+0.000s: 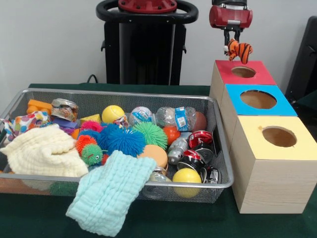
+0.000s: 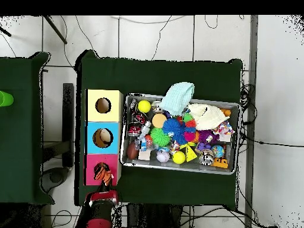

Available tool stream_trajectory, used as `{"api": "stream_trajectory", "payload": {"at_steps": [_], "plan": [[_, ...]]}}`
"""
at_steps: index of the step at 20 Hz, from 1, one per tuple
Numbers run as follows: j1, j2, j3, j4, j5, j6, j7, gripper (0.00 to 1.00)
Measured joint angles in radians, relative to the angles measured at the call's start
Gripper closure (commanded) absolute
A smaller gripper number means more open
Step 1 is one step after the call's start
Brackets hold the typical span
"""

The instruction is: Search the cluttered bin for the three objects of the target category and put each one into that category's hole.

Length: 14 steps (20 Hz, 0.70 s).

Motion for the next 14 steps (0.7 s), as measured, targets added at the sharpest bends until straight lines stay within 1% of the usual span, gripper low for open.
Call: {"api": "stream_trajectory", "payload": {"at_steps": [7, 14], "plan": [[0.004, 0.0, 0.0, 0.016, 0.0, 0.0, 0.0, 1.0], [0.029, 0.011, 0.0, 0.021, 0.0, 0.0, 0.0, 1.0]]}}
